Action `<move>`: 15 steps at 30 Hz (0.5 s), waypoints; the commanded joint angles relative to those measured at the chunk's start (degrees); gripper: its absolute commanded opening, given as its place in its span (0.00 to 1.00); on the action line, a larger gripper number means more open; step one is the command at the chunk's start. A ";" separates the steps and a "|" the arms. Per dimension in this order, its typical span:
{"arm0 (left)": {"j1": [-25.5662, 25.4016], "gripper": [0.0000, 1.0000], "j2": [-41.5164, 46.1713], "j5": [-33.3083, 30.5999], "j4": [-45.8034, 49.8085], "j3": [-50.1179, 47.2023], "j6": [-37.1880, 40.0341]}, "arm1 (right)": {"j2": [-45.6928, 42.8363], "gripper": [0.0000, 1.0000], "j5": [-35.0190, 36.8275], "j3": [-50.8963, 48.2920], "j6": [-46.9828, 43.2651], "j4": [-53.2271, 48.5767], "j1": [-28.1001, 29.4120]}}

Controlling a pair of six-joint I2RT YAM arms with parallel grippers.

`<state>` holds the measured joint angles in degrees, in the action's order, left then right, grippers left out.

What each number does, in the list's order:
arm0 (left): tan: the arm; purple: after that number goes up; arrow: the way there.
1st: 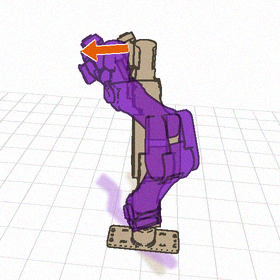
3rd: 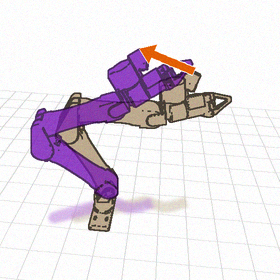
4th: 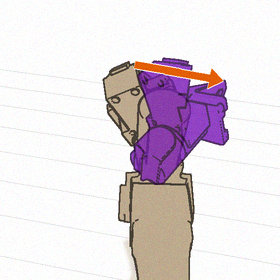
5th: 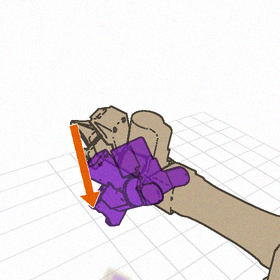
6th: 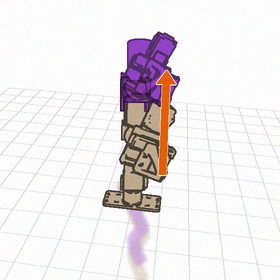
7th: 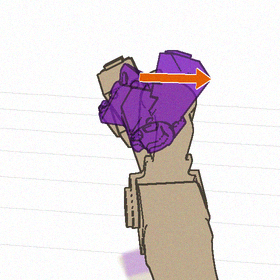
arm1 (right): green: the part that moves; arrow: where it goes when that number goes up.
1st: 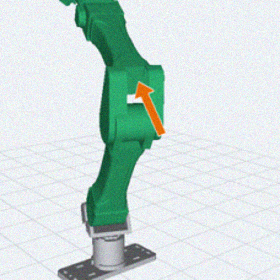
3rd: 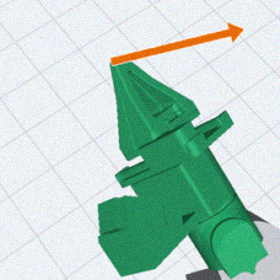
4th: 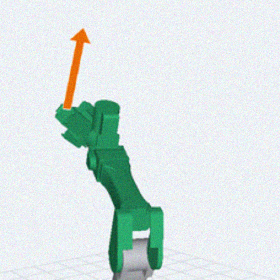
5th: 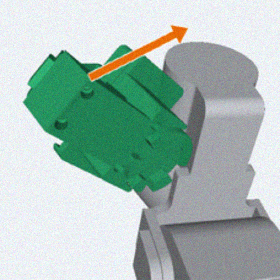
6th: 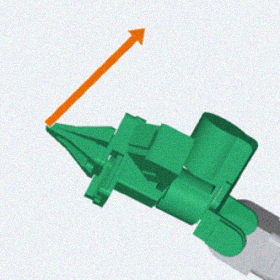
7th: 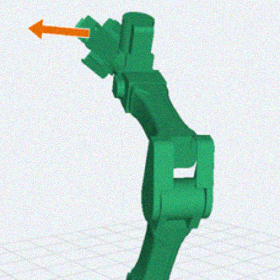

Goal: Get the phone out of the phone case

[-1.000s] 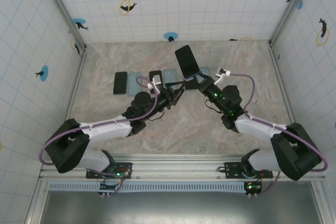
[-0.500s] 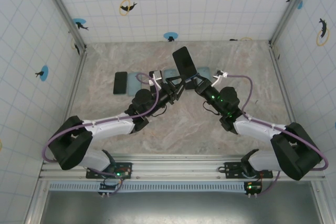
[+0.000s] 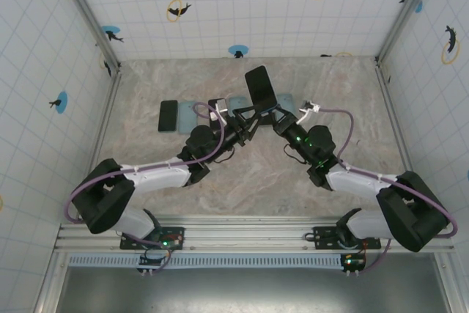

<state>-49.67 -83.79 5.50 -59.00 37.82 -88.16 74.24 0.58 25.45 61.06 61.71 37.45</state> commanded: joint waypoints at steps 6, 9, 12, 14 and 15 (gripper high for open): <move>0.58 0.57 -3.88 -3.93 -7.97 2.14 -2.64 | -1.10 0.00 0.81 -3.55 0.14 12.47 2.80; 0.36 0.57 -4.90 -3.77 -8.32 3.13 -2.89 | -0.72 0.00 1.57 -4.34 0.66 13.89 2.87; 0.36 0.54 -4.75 -5.10 -8.63 2.68 -2.89 | -0.41 0.00 1.81 -4.60 1.48 14.42 2.95; 0.36 0.49 -5.00 -5.16 -8.33 3.29 -2.46 | -0.41 0.00 2.26 -4.82 2.12 14.44 3.05; 0.36 0.45 -5.21 -5.06 -8.47 3.75 -2.46 | -0.56 0.00 2.74 -4.84 2.22 13.94 3.08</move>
<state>-49.71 -88.27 2.72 -64.05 38.96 -90.48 74.28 2.87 20.86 62.50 67.66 39.66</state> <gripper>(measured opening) 0.480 0.132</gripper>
